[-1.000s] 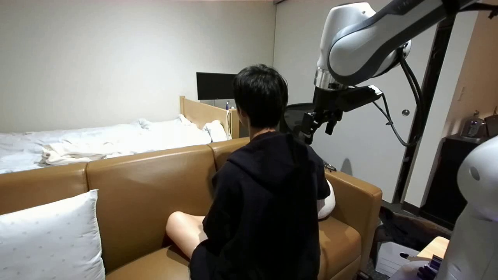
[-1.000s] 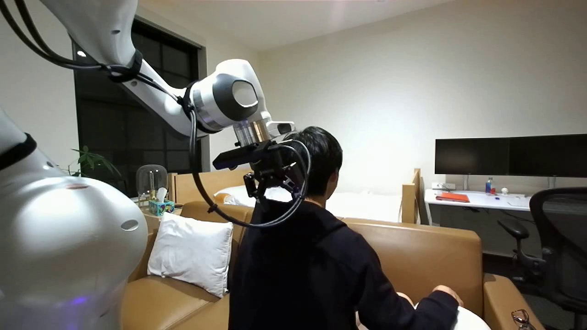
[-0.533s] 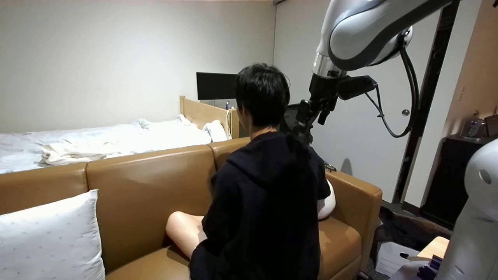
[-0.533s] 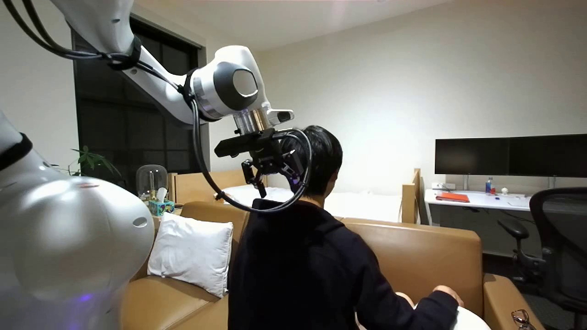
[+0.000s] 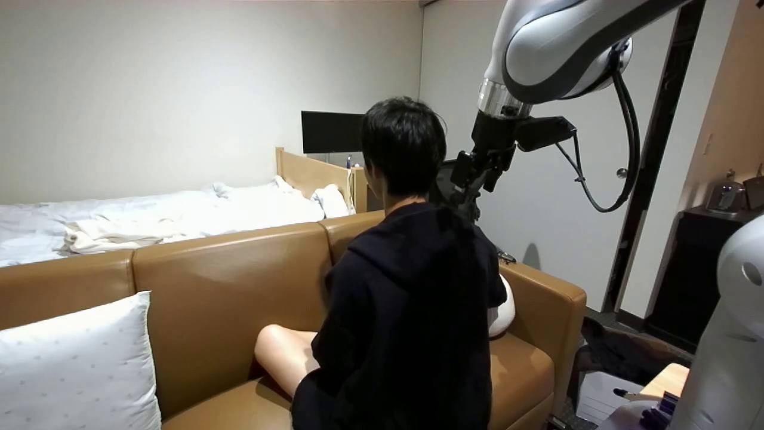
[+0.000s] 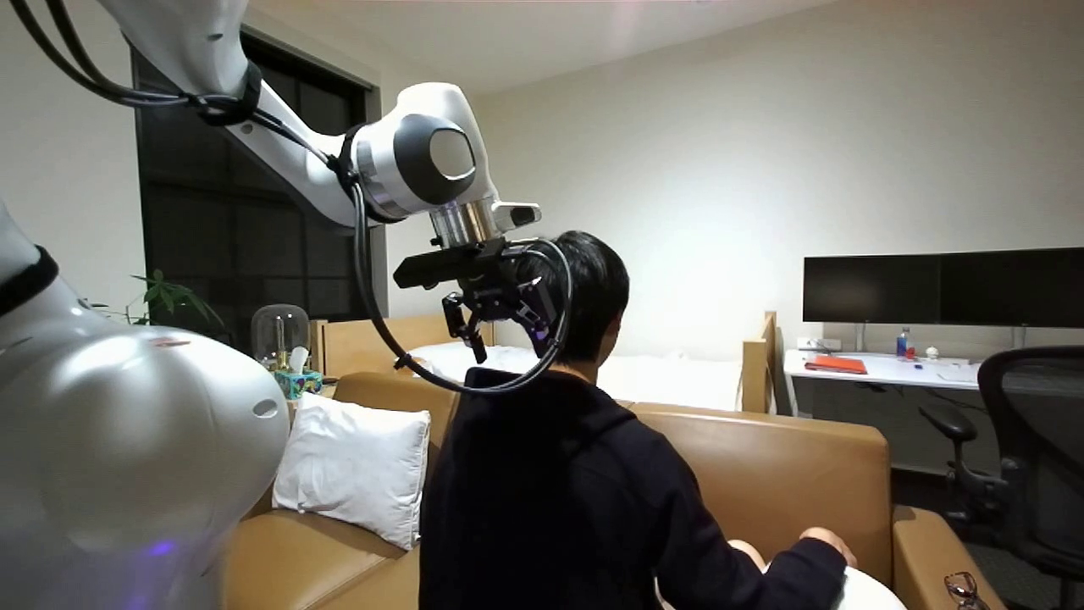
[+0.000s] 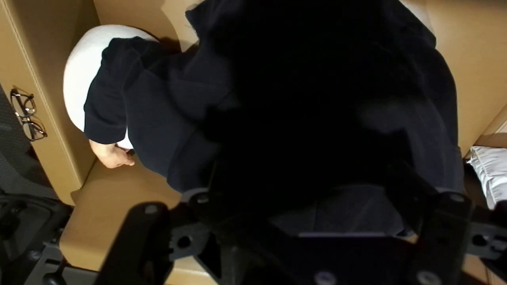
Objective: Put the hood over his head
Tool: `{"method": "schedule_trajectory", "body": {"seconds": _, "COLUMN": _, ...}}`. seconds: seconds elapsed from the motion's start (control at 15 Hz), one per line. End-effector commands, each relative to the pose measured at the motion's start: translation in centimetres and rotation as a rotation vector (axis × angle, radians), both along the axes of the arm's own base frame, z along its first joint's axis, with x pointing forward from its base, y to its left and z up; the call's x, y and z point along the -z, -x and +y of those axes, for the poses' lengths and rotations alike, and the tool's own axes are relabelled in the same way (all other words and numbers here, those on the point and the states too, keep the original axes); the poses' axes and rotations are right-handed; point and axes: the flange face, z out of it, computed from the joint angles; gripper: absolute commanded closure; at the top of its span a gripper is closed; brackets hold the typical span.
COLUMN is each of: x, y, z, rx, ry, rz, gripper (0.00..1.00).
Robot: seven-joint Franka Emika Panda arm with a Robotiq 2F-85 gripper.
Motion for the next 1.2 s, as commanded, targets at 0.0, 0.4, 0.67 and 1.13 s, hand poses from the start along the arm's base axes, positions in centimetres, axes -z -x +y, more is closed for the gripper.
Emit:
{"method": "schedule_trajectory", "body": {"seconds": 0.0, "x": 0.0, "y": 0.0, "z": 0.0, "rx": 0.000, "ry": 0.000, "rz": 0.001, "gripper": 0.00}}
{"method": "schedule_trajectory", "body": {"seconds": 0.4, "x": -1.0, "y": -0.1, "z": 0.0, "rx": -0.030, "ry": -0.032, "rz": 0.010, "gripper": 0.00}}
{"method": "schedule_trajectory", "body": {"seconds": 0.67, "x": -2.5, "y": -0.2, "z": 0.8, "rx": -0.138, "ry": -0.121, "rz": 0.039, "gripper": 0.00}}
{"method": "schedule_trajectory", "body": {"seconds": 1.13, "x": -4.5, "y": 0.3, "z": 1.5, "rx": -0.409, "ry": -0.211, "rz": 0.194, "gripper": 0.00}}
